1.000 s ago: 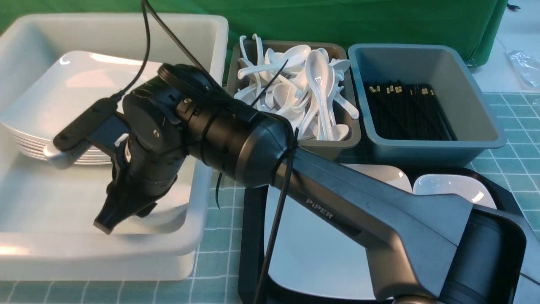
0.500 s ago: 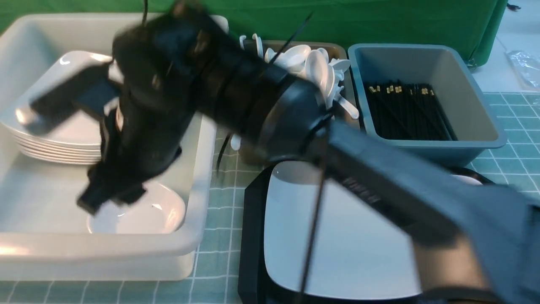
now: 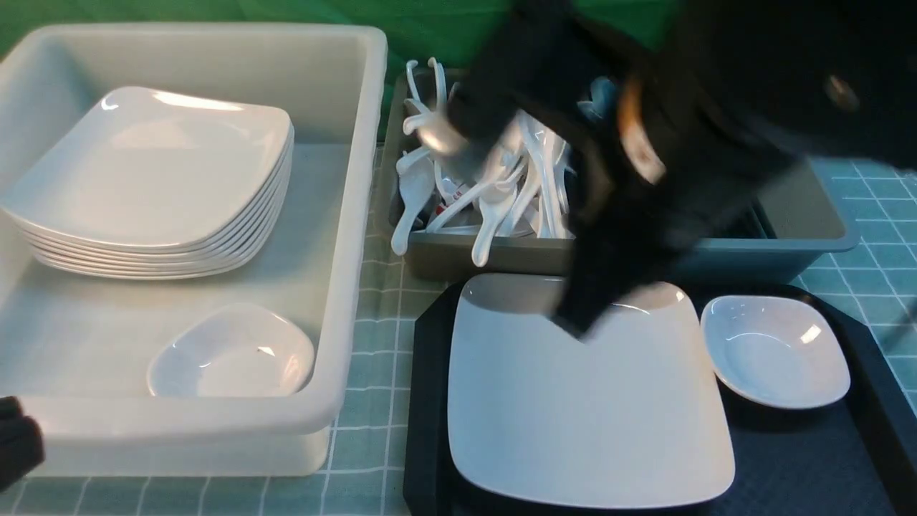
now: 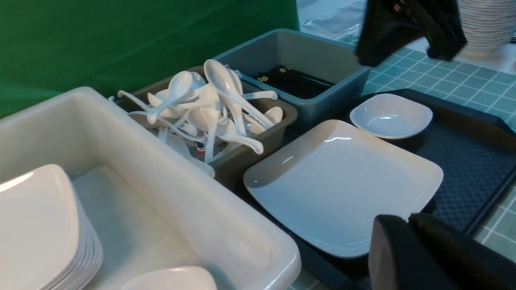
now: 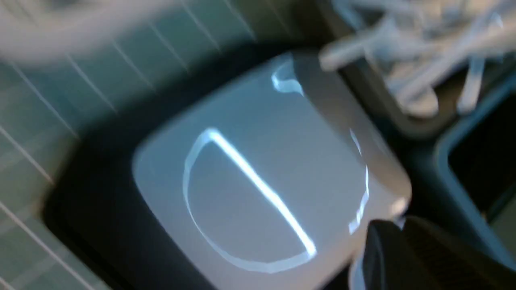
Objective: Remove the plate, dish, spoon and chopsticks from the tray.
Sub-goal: Use the right arm to grab a small plate from the dinner plate
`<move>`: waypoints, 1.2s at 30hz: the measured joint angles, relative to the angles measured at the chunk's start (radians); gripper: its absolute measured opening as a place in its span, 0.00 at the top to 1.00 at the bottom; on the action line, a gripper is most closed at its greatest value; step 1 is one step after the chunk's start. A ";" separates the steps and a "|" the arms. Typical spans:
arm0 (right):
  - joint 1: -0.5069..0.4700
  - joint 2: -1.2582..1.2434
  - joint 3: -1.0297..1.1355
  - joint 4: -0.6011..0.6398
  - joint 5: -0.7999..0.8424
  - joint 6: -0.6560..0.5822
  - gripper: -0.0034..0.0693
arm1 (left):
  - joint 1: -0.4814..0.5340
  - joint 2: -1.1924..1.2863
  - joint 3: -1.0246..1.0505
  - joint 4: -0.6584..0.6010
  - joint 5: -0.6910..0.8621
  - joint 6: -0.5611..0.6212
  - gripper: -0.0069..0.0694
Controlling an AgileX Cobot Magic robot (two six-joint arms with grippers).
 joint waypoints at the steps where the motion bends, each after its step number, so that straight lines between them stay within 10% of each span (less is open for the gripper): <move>1: -0.064 -0.056 0.141 -0.002 -0.012 0.011 0.77 | 0.000 0.022 0.009 -0.036 -0.018 0.030 0.89; 13: -0.575 0.005 0.586 0.178 -0.461 -0.289 0.38 | 0.000 0.065 0.012 -0.177 -0.039 0.161 0.89; 31: -0.617 0.223 0.576 0.147 -0.760 -0.515 0.38 | 0.000 0.065 0.012 -0.177 -0.019 0.164 0.89; 36: -0.617 0.237 0.572 0.132 -0.793 -0.558 0.53 | 0.000 0.065 0.012 -0.177 -0.019 0.164 0.89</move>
